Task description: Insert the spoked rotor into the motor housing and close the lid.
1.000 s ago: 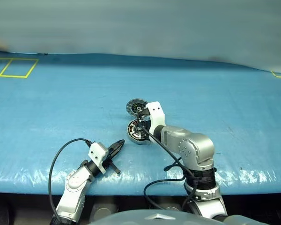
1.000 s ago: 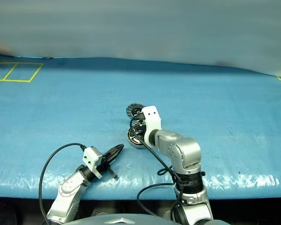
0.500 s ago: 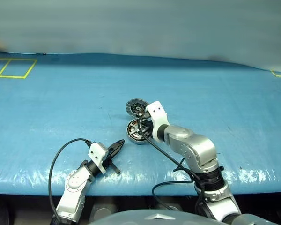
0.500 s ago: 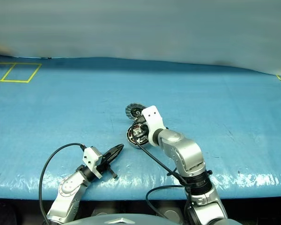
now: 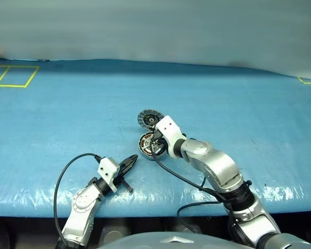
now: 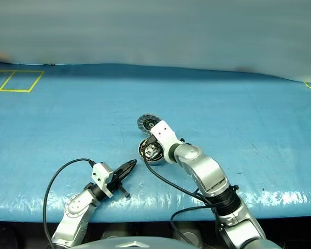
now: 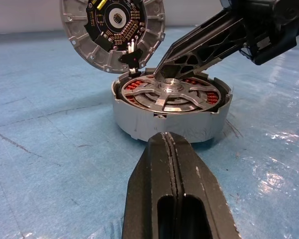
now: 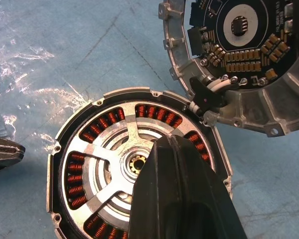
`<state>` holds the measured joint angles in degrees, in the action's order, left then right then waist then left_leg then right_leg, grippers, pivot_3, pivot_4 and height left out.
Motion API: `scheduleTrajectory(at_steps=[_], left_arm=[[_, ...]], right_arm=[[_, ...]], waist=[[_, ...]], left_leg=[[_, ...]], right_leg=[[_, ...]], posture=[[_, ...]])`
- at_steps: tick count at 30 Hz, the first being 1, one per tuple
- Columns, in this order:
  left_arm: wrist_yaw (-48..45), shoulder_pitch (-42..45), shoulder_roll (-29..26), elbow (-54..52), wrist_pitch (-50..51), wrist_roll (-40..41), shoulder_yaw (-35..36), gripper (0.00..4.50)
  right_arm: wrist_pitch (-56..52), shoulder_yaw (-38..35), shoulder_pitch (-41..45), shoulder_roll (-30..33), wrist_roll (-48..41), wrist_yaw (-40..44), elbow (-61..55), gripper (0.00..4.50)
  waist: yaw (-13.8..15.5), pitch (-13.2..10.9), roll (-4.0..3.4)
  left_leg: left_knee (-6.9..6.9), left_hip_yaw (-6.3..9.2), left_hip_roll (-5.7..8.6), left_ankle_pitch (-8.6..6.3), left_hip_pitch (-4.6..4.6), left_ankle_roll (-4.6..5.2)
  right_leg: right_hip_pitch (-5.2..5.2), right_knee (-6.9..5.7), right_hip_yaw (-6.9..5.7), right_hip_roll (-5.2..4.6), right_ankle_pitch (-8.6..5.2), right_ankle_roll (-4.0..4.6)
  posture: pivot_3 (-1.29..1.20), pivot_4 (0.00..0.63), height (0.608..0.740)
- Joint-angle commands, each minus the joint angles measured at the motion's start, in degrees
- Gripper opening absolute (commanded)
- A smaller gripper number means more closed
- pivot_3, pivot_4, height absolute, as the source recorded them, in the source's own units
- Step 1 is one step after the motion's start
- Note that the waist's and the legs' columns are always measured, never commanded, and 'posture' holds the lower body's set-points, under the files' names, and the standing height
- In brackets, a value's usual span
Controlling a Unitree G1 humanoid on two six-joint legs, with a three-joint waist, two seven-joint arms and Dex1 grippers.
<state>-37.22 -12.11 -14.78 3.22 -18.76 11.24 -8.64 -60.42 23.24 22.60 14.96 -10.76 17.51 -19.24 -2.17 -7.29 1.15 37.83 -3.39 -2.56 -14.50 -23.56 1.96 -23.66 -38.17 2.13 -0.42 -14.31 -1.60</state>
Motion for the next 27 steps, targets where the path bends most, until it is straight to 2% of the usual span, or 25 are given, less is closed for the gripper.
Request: scheduleTrajectory(at_steps=[1, 10, 13, 16, 18, 22, 27], left_arm=[[0.36, 0.11, 0.10, -3.22, -0.14, -0.05, -0.20, 0.00], [0.99, -0.85, -0.03, -4.02, -1.18, 1.04, 1.12, 0.00], [1.03, -1.15, 0.06, -4.18, -1.64, 1.08, 1.32, 0.00], [0.80, -1.69, -0.06, -4.52, -1.84, 1.25, 1.61, 0.00], [0.73, -1.85, -0.08, -4.58, -1.81, 1.25, 1.66, 0.00], [0.68, -1.76, 0.03, -4.42, -1.80, 1.28, 1.61, 0.00], [0.40, -1.47, 0.04, -4.11, -2.14, 1.09, 1.33, 0.00]], right_arm=[[0.61, 0.86, 0.44, -0.65, -0.23, 1.45, 0.51, 0.02], [3.96, -6.90, -1.41, 1.84, -6.54, 7.84, -9.90, 0.02], [4.34, -8.22, -2.63, 6.92, -6.84, 10.28, -12.83, 0.02], [-0.20, -8.99, -1.93, 13.47, -5.84, 10.58, -13.45, 0.02], [-3.13, -9.62, -0.47, 15.49, -5.36, 9.53, -12.45, 0.02], [-5.31, -12.35, 3.86, 13.70, -3.24, 4.93, -6.65, 0.02], [6.20, -12.79, 8.66, 9.76, 1.82, 0.46, 7.07, 0.02]], waist=[[0.00, 0.00, 0.00], [0.16, -0.09, -0.07], [0.51, -0.10, -0.06], [0.63, -0.12, -0.07], [0.64, -0.13, -0.07], [0.21, -0.14, -0.09], [0.33, -0.14, -0.08]], left_leg=[[0.00, -0.01, 0.00, 0.00, 0.00, 0.00], [-0.02, 0.02, 0.01, -0.01, -0.17, 0.01], [0.00, 0.05, 0.05, -0.02, -0.16, 0.02], [0.02, 0.00, 0.07, -0.04, -0.15, 0.05], [0.04, -0.03, 0.07, -0.04, -0.15, 0.06], [0.03, -0.05, 0.01, -0.04, -0.12, 0.05], [0.01, -0.06, 0.05, -0.04, -0.14, 0.06]], right_leg=[[0.00, 0.00, 0.00, 0.00, 0.00, 0.00], [-0.12, 0.01, 0.00, -0.03, 0.00, 0.00], [-0.06, 0.08, -0.02, -0.07, 0.01, -0.02], [-0.04, 0.17, -0.02, -0.10, -0.07, 0.11], [-0.05, 0.17, 0.01, -0.12, -0.09, 0.17], [-0.08, 0.09, 0.18, -0.05, -0.09, 0.19], [-0.08, 0.09, 0.15, -0.01, 0.02, 0.01]], posture=[[0.00, 0.150, 0.740], [0.00, 0.150, 0.740], [0.00, 0.150, 0.740], [0.00, 0.150, 0.740], [0.00, 0.150, 0.740], [0.00, 0.150, 0.740], [0.00, 0.150, 0.740]])
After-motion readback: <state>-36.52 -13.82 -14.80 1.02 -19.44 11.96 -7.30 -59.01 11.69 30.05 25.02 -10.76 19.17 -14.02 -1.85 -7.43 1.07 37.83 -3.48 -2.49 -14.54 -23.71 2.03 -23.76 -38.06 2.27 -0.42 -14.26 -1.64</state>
